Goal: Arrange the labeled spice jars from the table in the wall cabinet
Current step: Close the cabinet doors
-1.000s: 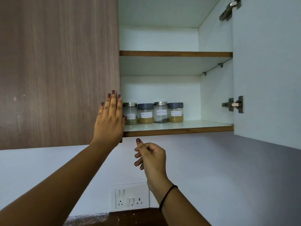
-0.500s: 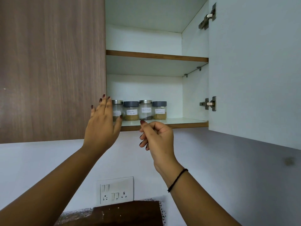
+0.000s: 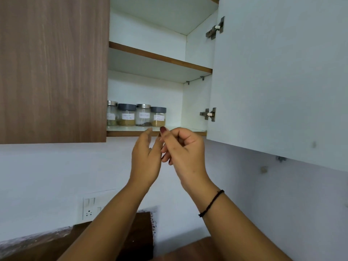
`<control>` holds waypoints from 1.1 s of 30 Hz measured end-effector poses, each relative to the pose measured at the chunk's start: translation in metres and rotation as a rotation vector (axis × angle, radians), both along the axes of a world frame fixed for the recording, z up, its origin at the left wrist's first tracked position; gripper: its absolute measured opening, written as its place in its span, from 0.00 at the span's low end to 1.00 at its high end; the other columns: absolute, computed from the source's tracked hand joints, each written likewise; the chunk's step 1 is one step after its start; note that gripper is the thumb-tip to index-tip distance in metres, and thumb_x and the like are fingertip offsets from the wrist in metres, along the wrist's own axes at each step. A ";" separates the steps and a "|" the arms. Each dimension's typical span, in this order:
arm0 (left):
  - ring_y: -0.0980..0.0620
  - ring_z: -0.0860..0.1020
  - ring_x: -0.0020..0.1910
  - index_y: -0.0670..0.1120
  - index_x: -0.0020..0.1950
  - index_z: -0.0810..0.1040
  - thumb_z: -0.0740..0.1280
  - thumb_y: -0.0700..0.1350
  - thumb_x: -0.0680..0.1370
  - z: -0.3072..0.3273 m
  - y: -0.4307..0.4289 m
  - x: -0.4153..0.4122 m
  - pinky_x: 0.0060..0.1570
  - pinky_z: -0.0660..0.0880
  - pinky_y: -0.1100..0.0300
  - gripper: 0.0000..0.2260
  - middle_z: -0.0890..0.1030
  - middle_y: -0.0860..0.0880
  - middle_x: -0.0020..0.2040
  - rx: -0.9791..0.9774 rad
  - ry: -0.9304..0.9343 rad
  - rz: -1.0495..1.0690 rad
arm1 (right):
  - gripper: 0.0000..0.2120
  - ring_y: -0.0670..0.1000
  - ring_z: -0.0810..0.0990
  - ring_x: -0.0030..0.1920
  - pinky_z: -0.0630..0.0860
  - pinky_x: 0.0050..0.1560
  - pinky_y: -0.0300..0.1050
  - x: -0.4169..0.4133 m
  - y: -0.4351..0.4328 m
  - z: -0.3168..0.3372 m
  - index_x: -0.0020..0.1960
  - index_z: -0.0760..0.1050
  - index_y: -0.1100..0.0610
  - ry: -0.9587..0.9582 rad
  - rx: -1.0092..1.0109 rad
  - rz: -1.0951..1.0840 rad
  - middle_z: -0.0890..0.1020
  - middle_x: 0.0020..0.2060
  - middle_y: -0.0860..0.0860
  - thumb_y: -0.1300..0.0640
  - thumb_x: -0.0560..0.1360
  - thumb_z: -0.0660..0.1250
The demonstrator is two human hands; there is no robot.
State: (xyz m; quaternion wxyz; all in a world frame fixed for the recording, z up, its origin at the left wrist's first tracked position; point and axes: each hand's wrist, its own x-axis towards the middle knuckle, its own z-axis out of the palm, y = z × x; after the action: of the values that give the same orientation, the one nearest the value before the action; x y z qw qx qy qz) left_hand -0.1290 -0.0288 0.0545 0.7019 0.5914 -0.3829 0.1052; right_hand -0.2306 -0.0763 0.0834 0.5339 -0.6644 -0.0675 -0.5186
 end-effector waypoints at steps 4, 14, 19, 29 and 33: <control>0.50 0.79 0.63 0.50 0.68 0.74 0.62 0.68 0.74 -0.018 -0.014 -0.030 0.65 0.75 0.44 0.30 0.80 0.48 0.64 -0.034 0.215 -0.239 | 0.14 0.55 0.75 0.25 0.71 0.27 0.35 -0.032 0.006 -0.007 0.36 0.78 0.66 -0.031 -0.037 -0.135 0.77 0.26 0.60 0.60 0.77 0.69; 0.52 0.80 0.61 0.50 0.64 0.78 0.59 0.51 0.84 -0.049 -0.059 -0.124 0.58 0.78 0.51 0.14 0.81 0.49 0.62 -0.073 0.648 -0.909 | 0.14 0.51 0.77 0.27 0.75 0.29 0.37 -0.105 -0.007 -0.005 0.35 0.79 0.65 -0.052 -0.029 -0.322 0.78 0.27 0.59 0.58 0.76 0.72; 0.50 0.80 0.51 0.46 0.55 0.80 0.60 0.46 0.82 -0.045 -0.092 -0.168 0.67 0.71 0.49 0.10 0.82 0.47 0.50 -0.108 0.889 -1.209 | 0.15 0.54 0.76 0.26 0.74 0.29 0.38 -0.140 -0.033 -0.005 0.35 0.78 0.66 -0.087 0.006 -0.373 0.77 0.27 0.60 0.58 0.76 0.72; 0.50 0.86 0.44 0.41 0.57 0.79 0.60 0.50 0.84 -0.015 -0.160 -0.260 0.54 0.78 0.53 0.14 0.86 0.44 0.47 -0.018 0.944 -1.146 | 0.04 0.45 0.82 0.53 0.78 0.61 0.49 -0.211 -0.124 0.018 0.46 0.83 0.53 -0.159 -0.070 -0.597 0.85 0.46 0.47 0.61 0.75 0.71; 0.47 0.85 0.51 0.42 0.68 0.75 0.61 0.54 0.84 -0.003 -0.185 -0.283 0.54 0.80 0.52 0.19 0.84 0.43 0.57 -0.057 0.993 -1.176 | 0.11 0.42 0.78 0.62 0.73 0.67 0.42 -0.238 -0.150 0.026 0.56 0.82 0.52 -0.172 -0.110 -0.609 0.82 0.56 0.46 0.63 0.76 0.69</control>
State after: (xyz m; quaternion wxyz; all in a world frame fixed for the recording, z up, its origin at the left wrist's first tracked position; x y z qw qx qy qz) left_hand -0.4116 -0.2143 0.0518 0.7469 0.2503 -0.2713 -0.5531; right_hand -0.4683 -0.2268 0.1095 0.3097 -0.6358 0.0616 -0.7043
